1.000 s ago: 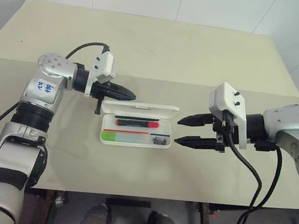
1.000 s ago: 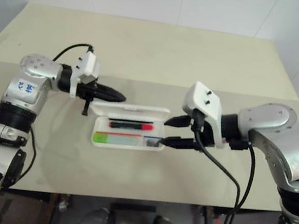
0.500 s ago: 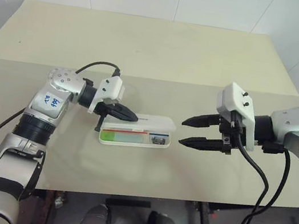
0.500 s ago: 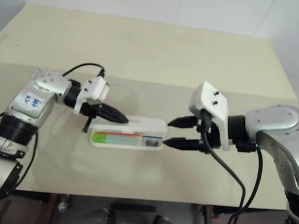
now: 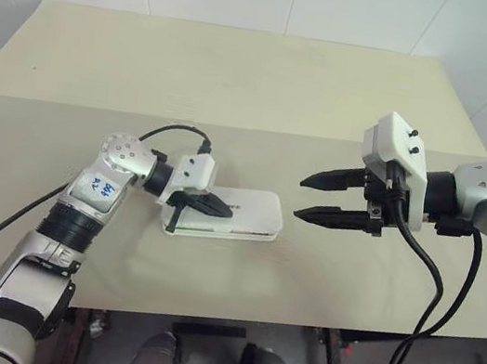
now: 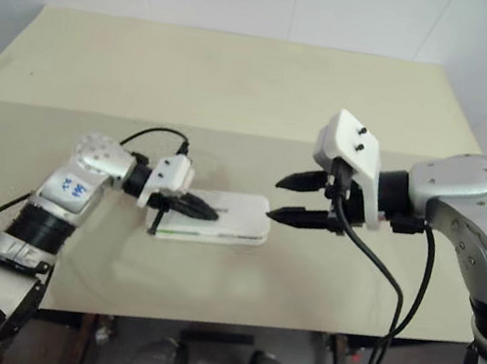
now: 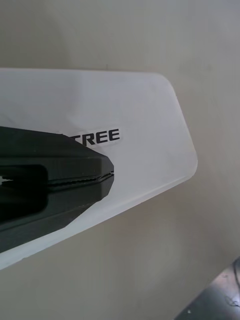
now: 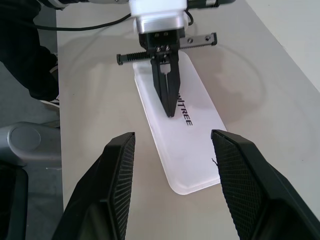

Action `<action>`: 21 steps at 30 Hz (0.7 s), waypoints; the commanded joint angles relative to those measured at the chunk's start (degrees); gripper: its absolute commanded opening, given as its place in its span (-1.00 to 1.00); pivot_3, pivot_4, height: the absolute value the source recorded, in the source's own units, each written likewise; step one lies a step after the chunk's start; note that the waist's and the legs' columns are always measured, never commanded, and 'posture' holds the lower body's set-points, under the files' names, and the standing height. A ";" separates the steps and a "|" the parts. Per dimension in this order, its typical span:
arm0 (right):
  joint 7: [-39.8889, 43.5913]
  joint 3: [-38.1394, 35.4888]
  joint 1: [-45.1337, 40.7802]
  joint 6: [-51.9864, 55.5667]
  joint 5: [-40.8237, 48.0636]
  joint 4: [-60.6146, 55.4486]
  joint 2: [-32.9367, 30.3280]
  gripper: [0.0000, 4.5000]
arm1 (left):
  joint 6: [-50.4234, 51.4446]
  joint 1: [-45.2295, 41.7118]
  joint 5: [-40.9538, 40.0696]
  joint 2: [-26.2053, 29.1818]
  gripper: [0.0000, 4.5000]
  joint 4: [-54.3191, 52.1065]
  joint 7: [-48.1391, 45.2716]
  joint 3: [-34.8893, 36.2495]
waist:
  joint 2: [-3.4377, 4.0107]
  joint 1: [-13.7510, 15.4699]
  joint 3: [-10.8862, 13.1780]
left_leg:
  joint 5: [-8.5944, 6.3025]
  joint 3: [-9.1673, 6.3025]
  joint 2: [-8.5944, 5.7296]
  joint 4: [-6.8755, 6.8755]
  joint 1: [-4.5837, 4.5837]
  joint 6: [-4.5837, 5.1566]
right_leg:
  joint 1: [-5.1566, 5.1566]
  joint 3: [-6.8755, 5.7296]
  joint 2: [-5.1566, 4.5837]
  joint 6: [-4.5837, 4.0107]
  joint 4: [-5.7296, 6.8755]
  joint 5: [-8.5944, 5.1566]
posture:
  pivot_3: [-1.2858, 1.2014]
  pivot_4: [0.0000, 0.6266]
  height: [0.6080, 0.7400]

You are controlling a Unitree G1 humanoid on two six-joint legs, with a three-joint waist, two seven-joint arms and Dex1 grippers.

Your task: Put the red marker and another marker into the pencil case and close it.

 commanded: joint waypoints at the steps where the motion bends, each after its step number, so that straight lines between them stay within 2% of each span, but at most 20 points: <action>1: -0.58 -2.33 -0.69 0.00 0.92 -0.97 -0.65 0.14 | -4.17 0.71 3.52 0.47 -0.99 1.44 1.38 -1.76 | 0.00 0.00 0.00 | 0.00 0.00 0.00 0.00 0.00 0.00 | 0.00 0.00 0.00 0.00 0.00 0.00 | 0.03 -0.52 1.00; 5: -0.95 -2.23 -0.61 0.00 1.04 -1.11 -0.45 0.14 | -6.86 1.11 5.21 1.00 -0.99 2.83 2.43 -2.25 | 0.01 -0.01 -0.01 | -0.01 -0.01 0.00 0.01 0.04 0.01 | 0.03 0.00 -0.01 0.00 0.01 0.00 | 0.03 -0.52 1.00; 8: -1.17 -2.03 -1.08 -0.12 1.00 -0.80 -0.02 0.14 | -5.45 0.81 3.32 0.26 -0.99 1.87 4.11 -0.53 | 0.02 -0.03 -0.01 | -0.03 -0.02 0.01 0.04 0.08 0.06 | 0.07 0.00 -0.01 -0.01 0.05 0.00 | 0.03 -0.52 1.00; 13: -2.25 -2.78 -2.66 0.32 1.92 0.77 1.75 0.14 | 11.47 -2.30 -9.83 0.53 -0.99 -7.72 10.23 12.15 | 0.01 -0.17 -0.01 | -0.02 -0.07 0.04 0.03 0.02 0.04 | 0.04 -0.01 0.02 -0.01 0.04 0.00 | 0.03 -0.52 1.00; 16: -1.80 -2.07 -2.44 -0.71 1.44 1.95 1.91 0.14 | 21.16 -1.46 -16.42 4.08 -0.99 -14.52 13.11 19.76 | 0.01 -0.28 -0.01 | -0.01 -0.07 0.06 -0.02 0.01 0.01 | 0.04 -0.01 0.03 0.00 -0.02 0.00 | 0.03 -0.52 1.00; 21: -0.34 -0.08 -2.85 -3.02 -0.19 4.60 2.52 0.14 | 29.45 4.92 -21.15 10.28 -0.99 -21.99 16.81 28.13 | 0.02 -0.35 -0.01 | -0.02 -0.02 0.05 -0.06 0.07 -0.01 | 0.06 0.02 0.01 0.00 -0.04 0.00 | 0.03 -0.52 1.00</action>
